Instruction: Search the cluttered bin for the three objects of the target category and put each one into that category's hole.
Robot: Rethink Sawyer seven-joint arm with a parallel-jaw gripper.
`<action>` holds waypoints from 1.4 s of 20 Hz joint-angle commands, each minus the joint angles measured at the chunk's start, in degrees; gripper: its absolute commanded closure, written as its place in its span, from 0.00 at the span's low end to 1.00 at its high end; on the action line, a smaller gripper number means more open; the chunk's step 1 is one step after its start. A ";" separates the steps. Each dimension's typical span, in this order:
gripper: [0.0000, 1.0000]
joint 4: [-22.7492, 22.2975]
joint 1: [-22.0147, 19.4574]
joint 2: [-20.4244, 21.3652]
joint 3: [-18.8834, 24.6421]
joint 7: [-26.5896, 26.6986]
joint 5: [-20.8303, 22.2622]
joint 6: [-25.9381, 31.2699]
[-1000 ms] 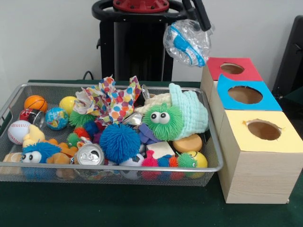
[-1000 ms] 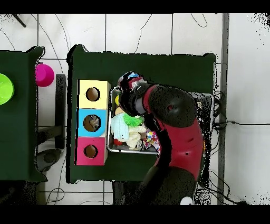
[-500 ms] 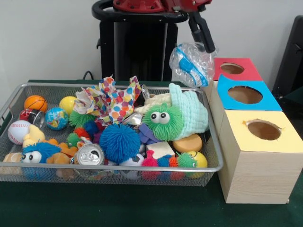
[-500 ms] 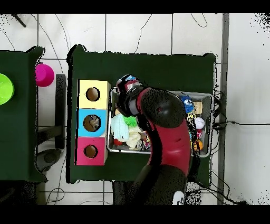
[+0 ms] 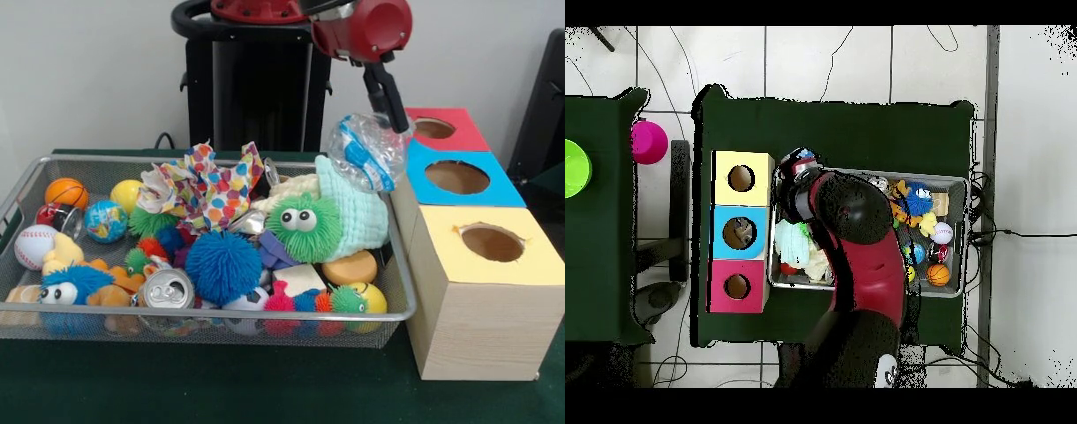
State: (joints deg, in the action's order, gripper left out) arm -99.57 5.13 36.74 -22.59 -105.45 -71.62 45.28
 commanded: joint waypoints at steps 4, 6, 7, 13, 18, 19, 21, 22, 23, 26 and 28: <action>1.00 -7.82 2.46 2.07 11.39 -1.40 -5.83 -6.84; 1.00 -8.19 2.78 2.40 11.86 -1.40 -6.21 -7.14; 1.00 -8.30 2.86 2.56 11.93 -1.59 -6.10 -7.18; 1.00 -10.10 2.71 1.56 13.54 2.61 -7.93 -9.53; 1.00 -12.78 2.30 0.39 14.94 8.00 -10.54 -11.55; 1.00 -13.20 2.24 0.27 15.16 9.02 -11.11 -11.87; 1.00 -14.08 1.87 -0.17 15.68 11.37 -12.21 -12.42; 1.00 -14.52 1.64 -0.58 15.89 12.34 -12.38 -12.72; 1.00 -14.93 1.44 -0.69 15.90 12.40 -11.80 -12.68; 1.00 -16.36 1.07 -0.37 15.67 11.61 -9.45 -11.98; 1.00 -17.70 1.18 0.42 15.57 11.47 -8.76 -11.94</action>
State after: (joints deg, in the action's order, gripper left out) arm -109.13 8.11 38.35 -12.52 -105.44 -79.85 36.95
